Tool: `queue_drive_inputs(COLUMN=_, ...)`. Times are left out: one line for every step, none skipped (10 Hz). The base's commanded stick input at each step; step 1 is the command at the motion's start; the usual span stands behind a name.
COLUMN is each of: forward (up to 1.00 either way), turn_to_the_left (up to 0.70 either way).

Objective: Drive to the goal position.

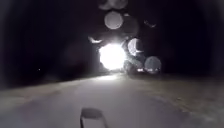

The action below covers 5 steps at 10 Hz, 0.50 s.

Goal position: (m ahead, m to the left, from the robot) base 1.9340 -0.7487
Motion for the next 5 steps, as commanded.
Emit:
queue_drive_inputs(forward=0.0, turn_to_the_left=0.0)
queue_drive_inputs(forward=0.02, turn_to_the_left=0.0)
queue_drive_inputs(forward=0.1, turn_to_the_left=0.0)
queue_drive_inputs(forward=0.19, turn_to_the_left=0.0)
queue_drive_inputs(forward=0.28, turn_to_the_left=0.0)
